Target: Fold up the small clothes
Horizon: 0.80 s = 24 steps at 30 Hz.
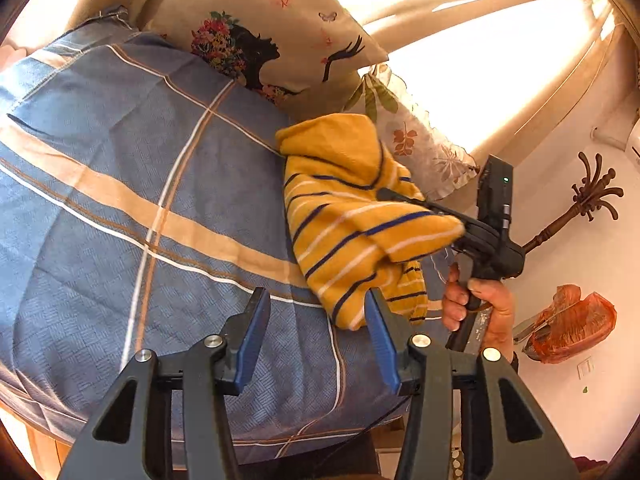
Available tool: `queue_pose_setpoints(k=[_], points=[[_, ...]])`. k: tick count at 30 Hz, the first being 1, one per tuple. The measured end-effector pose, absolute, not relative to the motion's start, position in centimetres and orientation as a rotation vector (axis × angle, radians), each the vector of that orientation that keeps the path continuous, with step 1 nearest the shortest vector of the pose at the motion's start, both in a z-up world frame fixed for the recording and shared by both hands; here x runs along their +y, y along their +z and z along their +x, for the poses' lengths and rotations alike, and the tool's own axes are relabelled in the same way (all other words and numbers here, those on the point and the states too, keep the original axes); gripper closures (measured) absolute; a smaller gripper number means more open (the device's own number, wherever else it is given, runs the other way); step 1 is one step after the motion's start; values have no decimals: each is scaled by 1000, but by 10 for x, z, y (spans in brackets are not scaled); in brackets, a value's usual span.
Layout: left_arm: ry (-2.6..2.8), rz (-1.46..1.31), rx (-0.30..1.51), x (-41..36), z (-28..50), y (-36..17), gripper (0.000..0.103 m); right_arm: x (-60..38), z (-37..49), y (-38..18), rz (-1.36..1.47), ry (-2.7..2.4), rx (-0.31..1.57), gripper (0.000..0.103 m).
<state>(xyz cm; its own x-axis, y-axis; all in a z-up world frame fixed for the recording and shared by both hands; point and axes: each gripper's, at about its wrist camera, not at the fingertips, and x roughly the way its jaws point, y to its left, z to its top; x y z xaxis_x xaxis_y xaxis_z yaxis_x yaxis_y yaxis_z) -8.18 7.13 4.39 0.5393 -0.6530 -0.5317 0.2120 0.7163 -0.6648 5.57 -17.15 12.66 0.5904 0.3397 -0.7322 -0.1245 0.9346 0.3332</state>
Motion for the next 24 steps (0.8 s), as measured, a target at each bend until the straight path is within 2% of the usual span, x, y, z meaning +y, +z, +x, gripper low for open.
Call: queue_pose_setpoints(k=[9, 10, 11, 13, 16, 18, 19, 20, 24], points=[[-642, -497, 983, -13, -65, 25, 56, -322, -9, 65, 602, 166, 889, 86], [-649, -487, 991, -22, -64, 25, 56, -332, -15, 59, 632, 135, 883, 83], [-654, -475, 998, -30, -62, 24, 56, -340, -22, 56, 655, 93, 868, 71], [-659, -452, 1008, -45, -60, 24, 55, -351, -38, 60, 681, 48, 833, 58], [-659, -415, 1016, -64, -58, 24, 54, -354, -60, 79, 656, 79, 768, 58], [-651, -381, 1015, -74, -57, 23, 54, -344, -72, 97, 598, 123, 734, 45], [-647, -357, 1008, -80, -57, 23, 53, -337, -77, 104, 569, 154, 721, 35], [-642, -325, 996, -87, -57, 24, 52, -329, -83, 110, 547, 189, 710, 32], [-595, -107, 881, -122, -56, 26, 41, -295, -95, 118, 483, 308, 694, 31]])
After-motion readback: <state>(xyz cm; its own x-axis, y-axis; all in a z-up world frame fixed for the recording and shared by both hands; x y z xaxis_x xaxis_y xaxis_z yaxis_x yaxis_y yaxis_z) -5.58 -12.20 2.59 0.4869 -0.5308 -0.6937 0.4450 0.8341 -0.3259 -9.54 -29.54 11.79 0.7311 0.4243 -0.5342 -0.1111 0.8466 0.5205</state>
